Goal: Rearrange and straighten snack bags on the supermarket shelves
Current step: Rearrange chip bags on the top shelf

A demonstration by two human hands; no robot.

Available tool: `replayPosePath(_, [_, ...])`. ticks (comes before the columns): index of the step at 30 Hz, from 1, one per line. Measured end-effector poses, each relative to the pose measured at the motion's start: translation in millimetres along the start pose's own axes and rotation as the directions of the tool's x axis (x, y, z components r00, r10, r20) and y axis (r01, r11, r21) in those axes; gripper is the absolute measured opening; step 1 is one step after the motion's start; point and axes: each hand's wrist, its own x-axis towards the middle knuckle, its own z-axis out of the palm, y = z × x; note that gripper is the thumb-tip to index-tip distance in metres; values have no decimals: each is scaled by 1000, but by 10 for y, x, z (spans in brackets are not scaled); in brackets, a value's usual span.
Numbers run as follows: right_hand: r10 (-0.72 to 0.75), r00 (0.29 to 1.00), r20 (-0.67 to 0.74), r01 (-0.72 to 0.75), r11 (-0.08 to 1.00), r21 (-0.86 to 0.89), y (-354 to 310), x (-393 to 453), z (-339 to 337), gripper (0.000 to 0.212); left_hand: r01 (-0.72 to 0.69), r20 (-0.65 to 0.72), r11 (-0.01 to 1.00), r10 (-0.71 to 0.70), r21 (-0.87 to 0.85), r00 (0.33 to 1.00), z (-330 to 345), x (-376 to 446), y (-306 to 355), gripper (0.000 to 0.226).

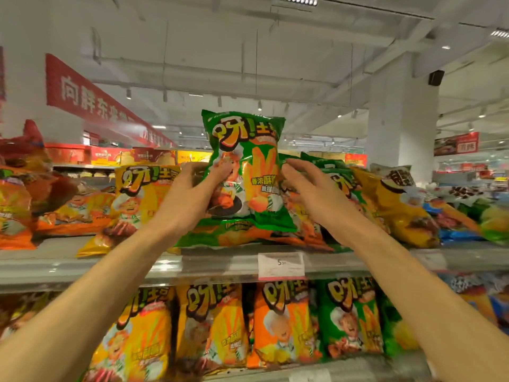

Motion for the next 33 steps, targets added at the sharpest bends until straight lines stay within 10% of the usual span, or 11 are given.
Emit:
replayPosePath(5, [53,997,-49,-68,921,-384,339,19,-155,67,-17,-84,998,23,65,996,-31,-24,-13,66])
replayPosePath(14, [171,978,-122,-209,855,-475,512,42,351,111,0,-78,988,12,152,997,-235,-70,-133,48])
replayPosePath(33, [150,979,-135,-120,971,206,511,34,43,73,-9,-106,991,23,132,994,-528,-99,-210,77])
